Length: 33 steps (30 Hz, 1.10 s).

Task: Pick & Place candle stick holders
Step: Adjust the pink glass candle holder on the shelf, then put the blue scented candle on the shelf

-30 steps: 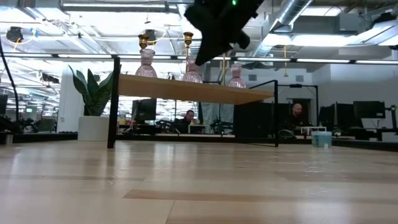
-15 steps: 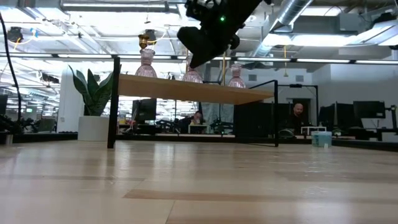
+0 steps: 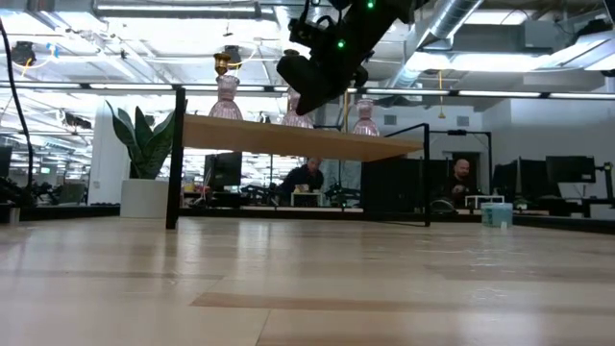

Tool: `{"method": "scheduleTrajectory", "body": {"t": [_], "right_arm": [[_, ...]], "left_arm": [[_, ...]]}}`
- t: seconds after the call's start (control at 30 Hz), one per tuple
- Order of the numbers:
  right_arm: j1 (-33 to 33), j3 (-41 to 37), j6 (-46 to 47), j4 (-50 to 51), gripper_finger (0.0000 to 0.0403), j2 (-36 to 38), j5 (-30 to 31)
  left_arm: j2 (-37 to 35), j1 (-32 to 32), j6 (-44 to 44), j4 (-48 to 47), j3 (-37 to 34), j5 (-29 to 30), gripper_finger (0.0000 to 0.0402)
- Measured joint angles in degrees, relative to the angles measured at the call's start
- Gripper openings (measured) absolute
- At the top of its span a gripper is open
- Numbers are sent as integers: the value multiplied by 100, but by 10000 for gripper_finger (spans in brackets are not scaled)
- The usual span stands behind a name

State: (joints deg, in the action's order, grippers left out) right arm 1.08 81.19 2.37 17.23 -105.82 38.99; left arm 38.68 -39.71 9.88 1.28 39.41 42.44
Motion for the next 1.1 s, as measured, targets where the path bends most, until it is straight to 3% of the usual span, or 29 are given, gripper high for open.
{"method": "scheduleTrajectory", "body": {"t": [0.7, 0.93, 1.1], "right_arm": [[235, -3, -295, -24, 0, 54, -24], [-185, -10, -106, 1148, 0, 1154, -8], [-313, -944, -532, 836, 0, 2255, -55]], "left_arm": [[0, 1, -30, -37, 1, -2, 3], [0, -45, -132, -40, -1, -4, 3], [0, -160, 19, -42, -1, -7, 3]]}}
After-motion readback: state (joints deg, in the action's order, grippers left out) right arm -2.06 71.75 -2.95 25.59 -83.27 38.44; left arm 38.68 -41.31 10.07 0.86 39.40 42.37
